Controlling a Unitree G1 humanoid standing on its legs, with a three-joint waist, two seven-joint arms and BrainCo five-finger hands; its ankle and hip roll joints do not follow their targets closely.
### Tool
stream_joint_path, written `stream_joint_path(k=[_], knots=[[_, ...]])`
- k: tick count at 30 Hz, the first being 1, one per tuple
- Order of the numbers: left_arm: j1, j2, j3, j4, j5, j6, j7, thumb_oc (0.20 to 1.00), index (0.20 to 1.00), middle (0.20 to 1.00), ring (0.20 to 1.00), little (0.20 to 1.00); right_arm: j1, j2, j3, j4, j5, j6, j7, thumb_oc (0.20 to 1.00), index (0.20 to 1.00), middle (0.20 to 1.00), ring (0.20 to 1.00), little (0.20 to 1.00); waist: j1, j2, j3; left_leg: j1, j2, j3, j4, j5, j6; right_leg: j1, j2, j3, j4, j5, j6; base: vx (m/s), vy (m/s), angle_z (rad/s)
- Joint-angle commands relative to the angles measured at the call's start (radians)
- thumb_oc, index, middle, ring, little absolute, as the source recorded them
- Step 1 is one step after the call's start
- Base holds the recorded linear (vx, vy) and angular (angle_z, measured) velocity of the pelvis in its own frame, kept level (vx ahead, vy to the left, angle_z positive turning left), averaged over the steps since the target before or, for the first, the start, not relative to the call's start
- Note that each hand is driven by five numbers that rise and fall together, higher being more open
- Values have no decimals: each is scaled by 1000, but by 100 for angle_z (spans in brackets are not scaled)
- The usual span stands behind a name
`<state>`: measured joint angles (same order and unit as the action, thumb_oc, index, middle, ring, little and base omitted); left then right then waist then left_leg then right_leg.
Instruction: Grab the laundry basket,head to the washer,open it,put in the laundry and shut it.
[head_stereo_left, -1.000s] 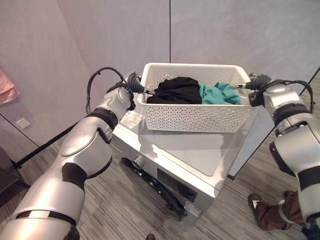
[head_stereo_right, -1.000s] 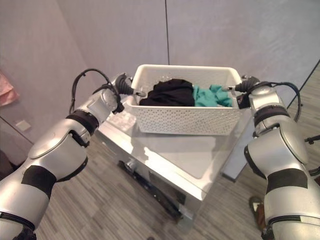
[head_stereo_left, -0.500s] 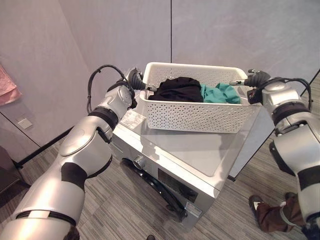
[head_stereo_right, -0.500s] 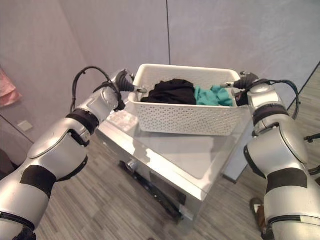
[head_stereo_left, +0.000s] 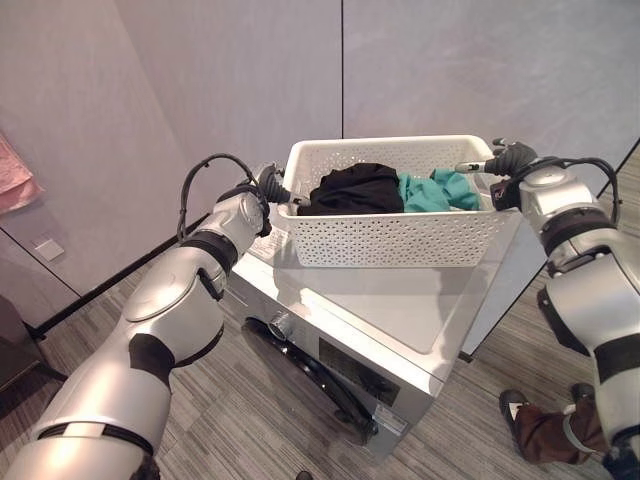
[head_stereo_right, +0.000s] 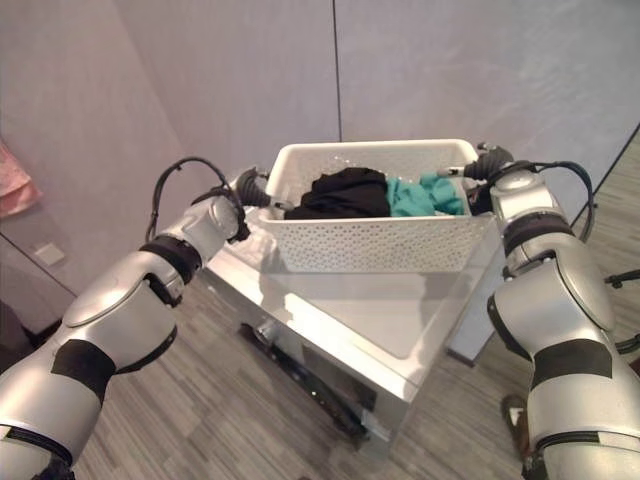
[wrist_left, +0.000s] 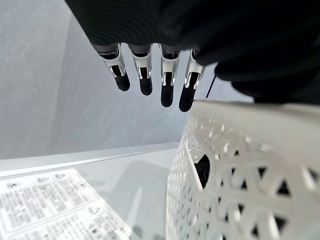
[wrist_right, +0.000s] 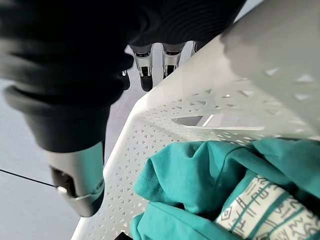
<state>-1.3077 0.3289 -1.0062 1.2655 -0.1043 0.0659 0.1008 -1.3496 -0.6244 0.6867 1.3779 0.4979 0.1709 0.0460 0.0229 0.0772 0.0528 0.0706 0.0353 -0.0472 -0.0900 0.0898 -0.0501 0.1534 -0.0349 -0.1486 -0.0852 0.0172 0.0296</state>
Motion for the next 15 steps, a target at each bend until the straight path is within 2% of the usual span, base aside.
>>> stream_joint_path(k=[1,4,7,11,15], knots=[[-164,-151,-60,55,62,-96,-6,1000,1000,1000,1000,1000,-123,-16,86,57,11,-56,-7,1000,1000,1000,1000,1000,-25,-28,-32,32,80,17,3,-62,-57,-11,-95,-9,25,-35,104,0,0,0],[-263,-76,-79,77,93,-88,49,1000,1000,1000,1000,1000,-141,-29,105,54,21,-59,-13,1000,1000,1000,1000,1000,-20,-29,-35,29,78,14,3,-60,-58,-12,-95,-13,21,-31,106,0,0,0],[-336,-14,-183,135,238,-52,36,1000,1000,1000,1000,1000,-185,-16,134,69,8,-48,8,1000,1000,1000,1000,1000,-20,-27,-35,29,80,20,3,-61,-59,-16,-96,-11,23,-30,109,0,0,0],[-303,-14,-225,174,333,-47,-18,1000,1000,1000,1000,1000,-224,39,134,101,-27,-44,18,1000,1000,1000,1000,1000,-27,-22,-33,34,80,29,3,-70,-58,-22,-98,-2,26,-31,110,-2,16,-6],[-284,-42,-161,178,303,-33,20,1000,1000,1000,1000,1000,-201,58,125,98,-43,-43,8,1000,1000,1000,1000,1000,-26,-22,-38,52,79,34,3,-82,-52,-8,-99,6,21,-37,110,30,2,-5]])
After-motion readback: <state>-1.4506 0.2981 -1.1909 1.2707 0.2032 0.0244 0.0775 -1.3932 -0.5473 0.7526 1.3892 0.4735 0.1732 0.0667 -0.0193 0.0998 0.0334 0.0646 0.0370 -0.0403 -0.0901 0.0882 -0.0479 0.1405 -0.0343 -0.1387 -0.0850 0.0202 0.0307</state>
